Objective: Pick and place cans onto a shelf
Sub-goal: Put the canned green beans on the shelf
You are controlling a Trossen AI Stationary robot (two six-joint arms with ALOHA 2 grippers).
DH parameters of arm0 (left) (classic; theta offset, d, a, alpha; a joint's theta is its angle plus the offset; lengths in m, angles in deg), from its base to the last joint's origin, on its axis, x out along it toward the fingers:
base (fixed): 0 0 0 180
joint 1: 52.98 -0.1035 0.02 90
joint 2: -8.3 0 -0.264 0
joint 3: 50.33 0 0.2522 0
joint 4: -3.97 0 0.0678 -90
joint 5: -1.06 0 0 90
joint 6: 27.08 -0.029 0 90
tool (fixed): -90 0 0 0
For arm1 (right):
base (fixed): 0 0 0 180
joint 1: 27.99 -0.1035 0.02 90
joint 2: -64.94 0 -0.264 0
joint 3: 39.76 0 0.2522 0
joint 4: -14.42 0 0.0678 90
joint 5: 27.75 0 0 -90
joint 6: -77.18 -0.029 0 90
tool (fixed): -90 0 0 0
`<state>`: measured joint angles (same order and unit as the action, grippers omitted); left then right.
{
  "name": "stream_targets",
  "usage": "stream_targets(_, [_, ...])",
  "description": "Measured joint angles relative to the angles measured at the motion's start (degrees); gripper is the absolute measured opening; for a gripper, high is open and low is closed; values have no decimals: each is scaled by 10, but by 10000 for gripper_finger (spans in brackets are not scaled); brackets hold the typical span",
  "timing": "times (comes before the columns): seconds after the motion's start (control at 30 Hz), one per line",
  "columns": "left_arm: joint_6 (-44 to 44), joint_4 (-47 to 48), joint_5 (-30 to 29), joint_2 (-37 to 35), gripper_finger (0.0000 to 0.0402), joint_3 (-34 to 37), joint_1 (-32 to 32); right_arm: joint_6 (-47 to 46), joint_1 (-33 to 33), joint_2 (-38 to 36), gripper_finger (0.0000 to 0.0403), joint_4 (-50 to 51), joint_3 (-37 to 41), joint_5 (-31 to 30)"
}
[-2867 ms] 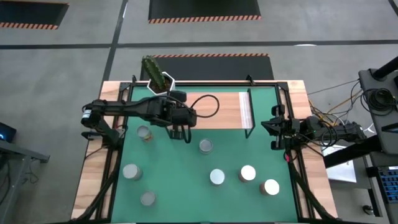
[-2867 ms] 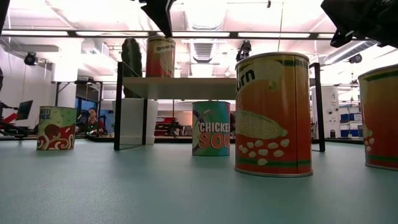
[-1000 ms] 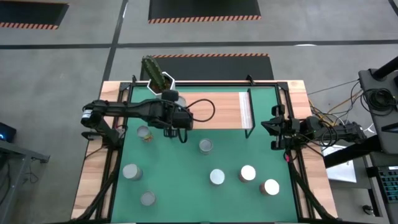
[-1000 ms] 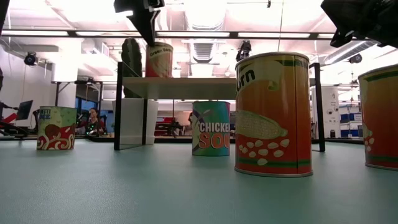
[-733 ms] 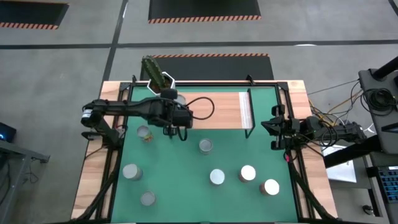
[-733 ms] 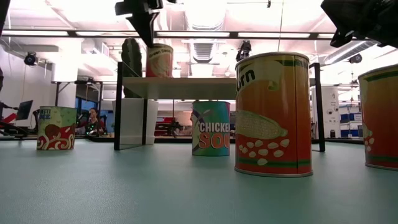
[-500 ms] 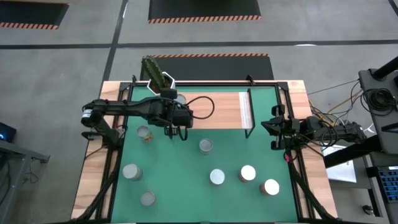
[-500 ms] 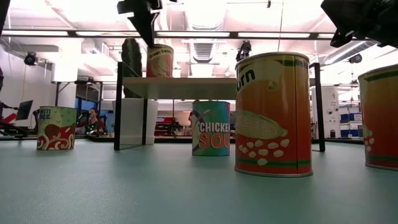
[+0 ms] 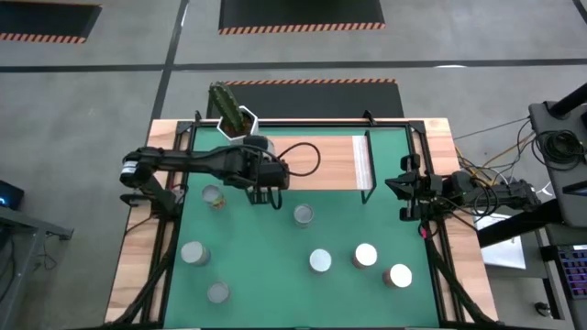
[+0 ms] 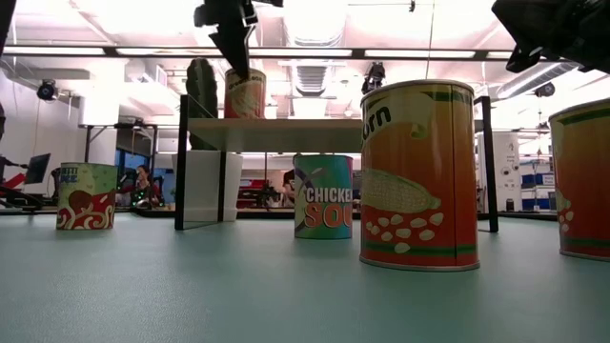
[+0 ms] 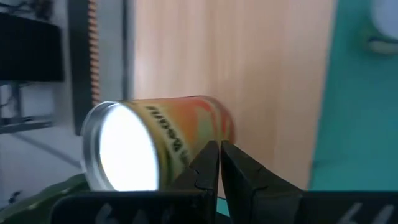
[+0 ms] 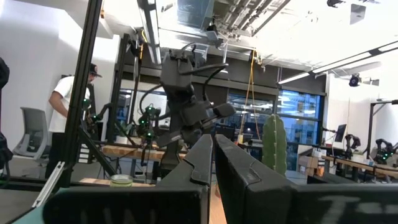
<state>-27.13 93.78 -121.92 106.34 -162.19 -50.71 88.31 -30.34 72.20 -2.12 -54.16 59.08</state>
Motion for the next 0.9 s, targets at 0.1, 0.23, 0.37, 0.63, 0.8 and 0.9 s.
stream_targets(0.1, [1,-2,-22,0,0,7,-2,0,0,0,9,0,0,0])
stream_targets(0.23, [5,-7,-24,0,0,19,-8,0,0,0,9,0,0,0])
stream_targets(0.37, [11,-20,-25,0,0,28,-19,0,0,0,9,0,0,0])
stream_targets(0.63, [12,-56,-25,0,0,26,-36,0,0,0,9,0,0,0])
stream_targets(0.8, [24,-66,-26,1,0,26,-52,0,0,0,9,0,0,0])
stream_targets(0.9, [34,-66,-26,1,0,26,-61,0,0,0,9,0,0,0])
